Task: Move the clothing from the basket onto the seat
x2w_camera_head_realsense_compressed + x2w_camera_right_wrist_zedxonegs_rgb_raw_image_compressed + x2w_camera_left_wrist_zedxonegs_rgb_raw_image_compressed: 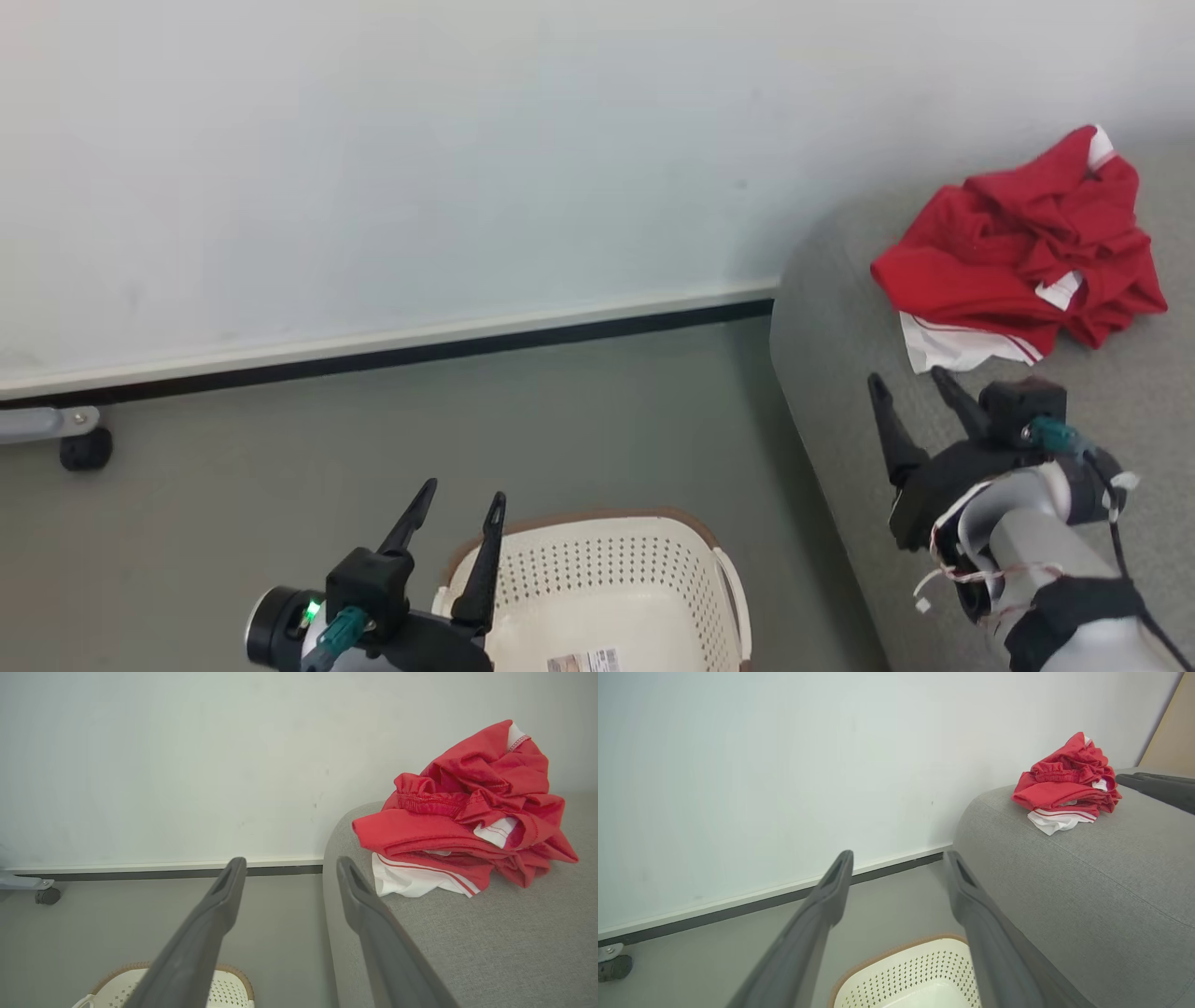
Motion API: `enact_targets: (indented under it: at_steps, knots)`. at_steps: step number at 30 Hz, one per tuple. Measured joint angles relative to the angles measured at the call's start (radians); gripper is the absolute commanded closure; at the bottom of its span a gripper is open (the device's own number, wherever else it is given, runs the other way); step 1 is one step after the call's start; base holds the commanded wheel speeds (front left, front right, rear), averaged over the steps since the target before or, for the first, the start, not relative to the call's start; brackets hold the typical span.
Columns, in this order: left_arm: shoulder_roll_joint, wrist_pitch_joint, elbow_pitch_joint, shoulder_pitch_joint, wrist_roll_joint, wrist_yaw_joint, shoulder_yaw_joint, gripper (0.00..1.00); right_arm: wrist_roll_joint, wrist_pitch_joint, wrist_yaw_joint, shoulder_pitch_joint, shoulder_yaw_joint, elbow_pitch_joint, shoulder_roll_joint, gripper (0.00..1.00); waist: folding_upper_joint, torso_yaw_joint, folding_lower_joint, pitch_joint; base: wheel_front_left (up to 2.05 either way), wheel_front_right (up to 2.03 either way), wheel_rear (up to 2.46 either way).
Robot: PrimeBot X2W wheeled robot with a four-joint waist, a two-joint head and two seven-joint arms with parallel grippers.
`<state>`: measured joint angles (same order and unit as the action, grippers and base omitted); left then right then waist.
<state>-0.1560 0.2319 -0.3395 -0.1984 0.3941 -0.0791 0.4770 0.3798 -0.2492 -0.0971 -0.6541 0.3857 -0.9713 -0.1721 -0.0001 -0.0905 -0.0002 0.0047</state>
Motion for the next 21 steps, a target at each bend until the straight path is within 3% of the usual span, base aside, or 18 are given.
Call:
enact_targets:
  at_steps: [10,21]
  knots:
    - [-0.014,0.008,0.025,0.073,0.017,-0.02,-0.051,0.0,0.002,0.0,0.047,0.219,-0.035,0.245,0.005,0.0,0.0,0.043,0.0,-0.068,0.0,0.0,0.0]
    - [-0.019,0.012,0.06,0.148,0.01,-0.037,-0.1,0.0,-0.006,0.0,0.122,0.463,-0.06,0.557,0.0,0.0,0.0001,0.072,0.0002,-0.087,0.0,0.0,0.0]
